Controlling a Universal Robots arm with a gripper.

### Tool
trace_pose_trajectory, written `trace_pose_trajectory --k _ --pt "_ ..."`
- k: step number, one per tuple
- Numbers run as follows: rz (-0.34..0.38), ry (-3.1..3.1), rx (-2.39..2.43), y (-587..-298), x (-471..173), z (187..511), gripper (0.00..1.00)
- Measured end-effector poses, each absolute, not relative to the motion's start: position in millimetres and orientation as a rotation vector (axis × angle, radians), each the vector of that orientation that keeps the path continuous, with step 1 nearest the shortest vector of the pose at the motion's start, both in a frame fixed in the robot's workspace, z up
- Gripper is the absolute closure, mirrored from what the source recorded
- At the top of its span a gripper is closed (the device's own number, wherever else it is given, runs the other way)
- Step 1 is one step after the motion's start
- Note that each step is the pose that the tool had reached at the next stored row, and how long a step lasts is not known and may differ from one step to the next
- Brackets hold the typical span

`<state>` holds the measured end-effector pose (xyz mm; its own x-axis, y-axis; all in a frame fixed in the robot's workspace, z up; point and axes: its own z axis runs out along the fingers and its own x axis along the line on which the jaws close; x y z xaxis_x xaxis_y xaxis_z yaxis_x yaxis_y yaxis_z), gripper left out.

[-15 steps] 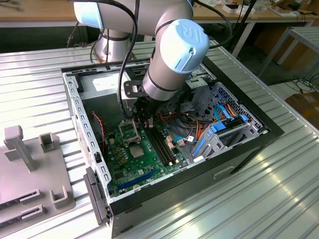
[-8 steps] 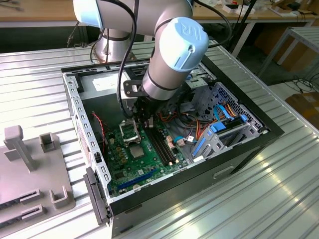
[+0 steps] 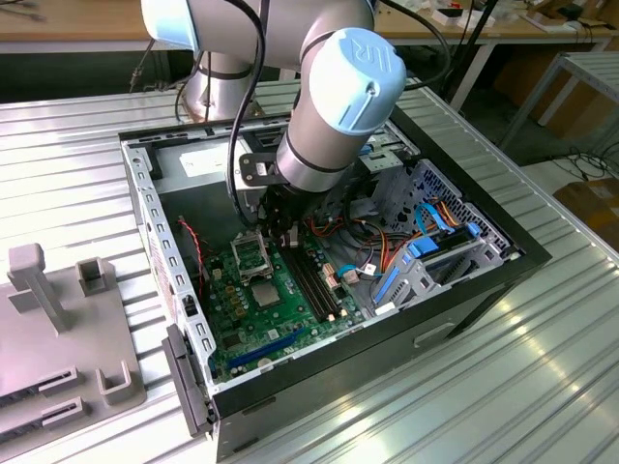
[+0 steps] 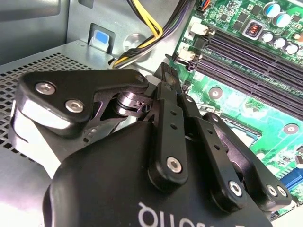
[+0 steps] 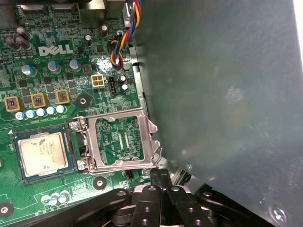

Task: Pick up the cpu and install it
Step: 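Close the cpu cover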

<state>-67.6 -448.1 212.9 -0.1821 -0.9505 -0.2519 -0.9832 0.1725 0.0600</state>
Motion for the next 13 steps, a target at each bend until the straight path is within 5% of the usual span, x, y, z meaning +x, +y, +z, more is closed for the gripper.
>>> trace_pose_trajectory --k 13 --pt "0.313 2.281 -1.901 -448.3 -70.0 217.0 0.89"
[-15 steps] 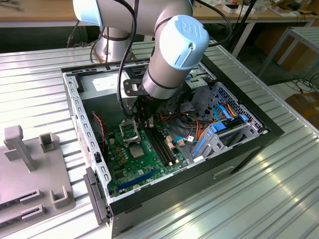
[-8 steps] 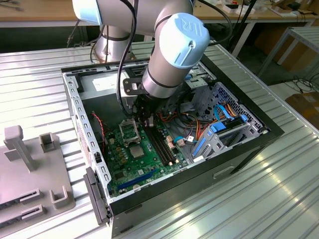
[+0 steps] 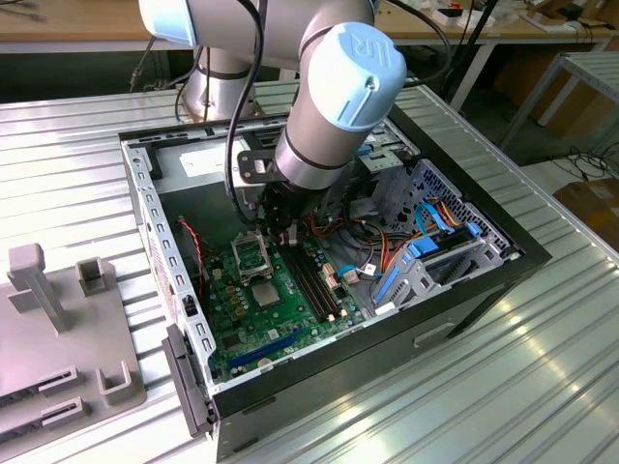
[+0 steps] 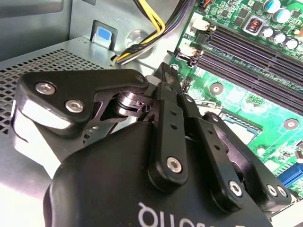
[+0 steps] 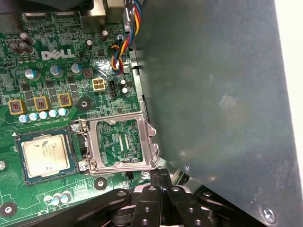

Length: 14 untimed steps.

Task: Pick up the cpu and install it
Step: 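Close the cpu cover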

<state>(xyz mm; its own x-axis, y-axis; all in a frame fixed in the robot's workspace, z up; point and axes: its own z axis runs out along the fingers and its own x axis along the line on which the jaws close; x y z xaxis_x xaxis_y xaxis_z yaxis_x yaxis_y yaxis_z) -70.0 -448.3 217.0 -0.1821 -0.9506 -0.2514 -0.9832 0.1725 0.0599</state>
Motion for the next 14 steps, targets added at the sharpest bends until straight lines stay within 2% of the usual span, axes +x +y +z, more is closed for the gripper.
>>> trace_pose_trajectory --k 14 --pt "0.312 2.281 -1.901 -449.3 -73.6 222.0 0.89"
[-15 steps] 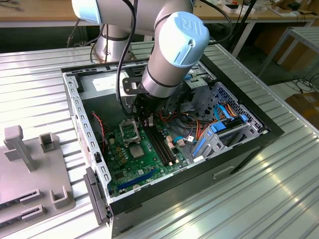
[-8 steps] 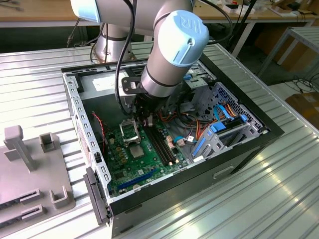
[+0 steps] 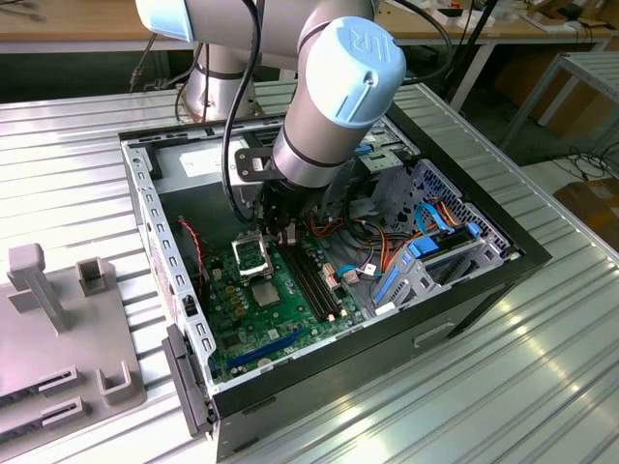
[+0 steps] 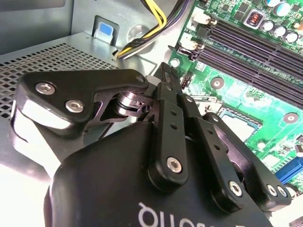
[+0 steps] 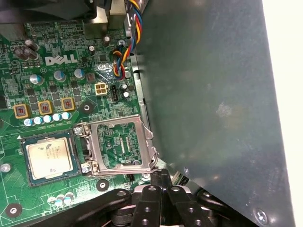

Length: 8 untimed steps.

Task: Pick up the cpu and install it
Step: 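Close the cpu cover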

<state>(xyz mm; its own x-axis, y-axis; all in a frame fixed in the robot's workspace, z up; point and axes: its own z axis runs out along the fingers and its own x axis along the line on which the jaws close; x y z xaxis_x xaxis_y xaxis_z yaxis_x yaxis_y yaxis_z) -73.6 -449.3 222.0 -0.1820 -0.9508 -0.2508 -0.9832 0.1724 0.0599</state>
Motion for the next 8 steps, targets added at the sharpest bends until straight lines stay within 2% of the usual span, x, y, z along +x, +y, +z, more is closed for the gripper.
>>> trace_pose_trajectory --k 8 --pt "0.312 2.281 -1.901 -449.8 -74.8 224.4 0.89"
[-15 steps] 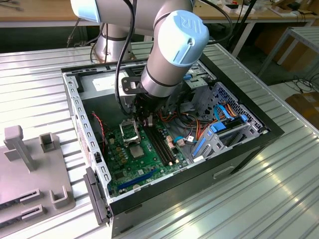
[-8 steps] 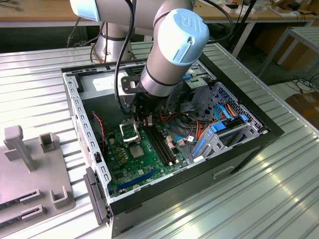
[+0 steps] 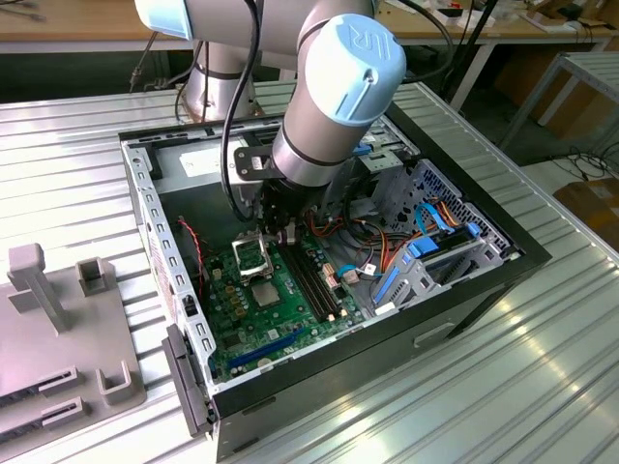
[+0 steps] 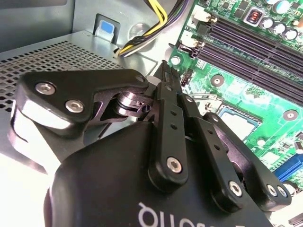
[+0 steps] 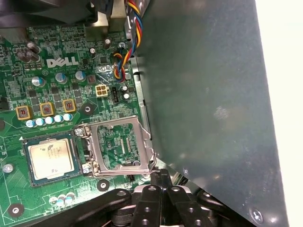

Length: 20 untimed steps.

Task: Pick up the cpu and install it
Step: 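Close the cpu cover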

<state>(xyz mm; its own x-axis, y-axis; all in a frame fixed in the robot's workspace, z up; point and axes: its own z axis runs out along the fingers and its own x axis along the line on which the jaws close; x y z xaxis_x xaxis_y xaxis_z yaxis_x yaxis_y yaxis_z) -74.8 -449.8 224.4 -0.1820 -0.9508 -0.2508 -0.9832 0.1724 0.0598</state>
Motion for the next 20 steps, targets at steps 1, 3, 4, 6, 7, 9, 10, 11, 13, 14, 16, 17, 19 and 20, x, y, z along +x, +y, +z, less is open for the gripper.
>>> trace_pose_trajectory --k 1,3,4,6,7,9,10,11,13,14,16,17,19,20 --pt "0.312 2.281 -1.901 -449.9 -75.0 225.6 0.89" --pt "0.312 2.281 -1.901 -450.1 -75.2 226.5 0.89" --pt "0.312 2.281 -1.901 -450.2 -75.3 226.9 0.89" --pt "0.312 2.281 -1.901 -450.3 -75.3 227.5 0.89" --pt "0.312 2.281 -1.901 -450.3 -75.2 227.7 0.89" --pt "0.312 2.281 -1.901 -450.5 -75.3 228.1 0.89" --pt "0.312 2.281 -1.901 -450.5 -75.3 228.3 0.89" --pt "0.312 2.281 -1.901 -450.5 -75.3 228.4 0.89" --pt "0.312 2.281 -1.901 -450.6 -75.3 228.7 0.89" --pt "0.312 2.281 -1.901 -450.7 -75.3 229.0 0.89" --pt "0.312 2.281 -1.901 -450.9 -75.3 229.3 0.89" --pt "0.312 2.281 -1.901 -450.9 -75.3 229.5 0.89" --pt "0.312 2.281 -1.901 -451.1 -75.3 229.9 0.89" --pt "0.312 2.281 -1.901 -451.2 -75.4 230.2 0.89"
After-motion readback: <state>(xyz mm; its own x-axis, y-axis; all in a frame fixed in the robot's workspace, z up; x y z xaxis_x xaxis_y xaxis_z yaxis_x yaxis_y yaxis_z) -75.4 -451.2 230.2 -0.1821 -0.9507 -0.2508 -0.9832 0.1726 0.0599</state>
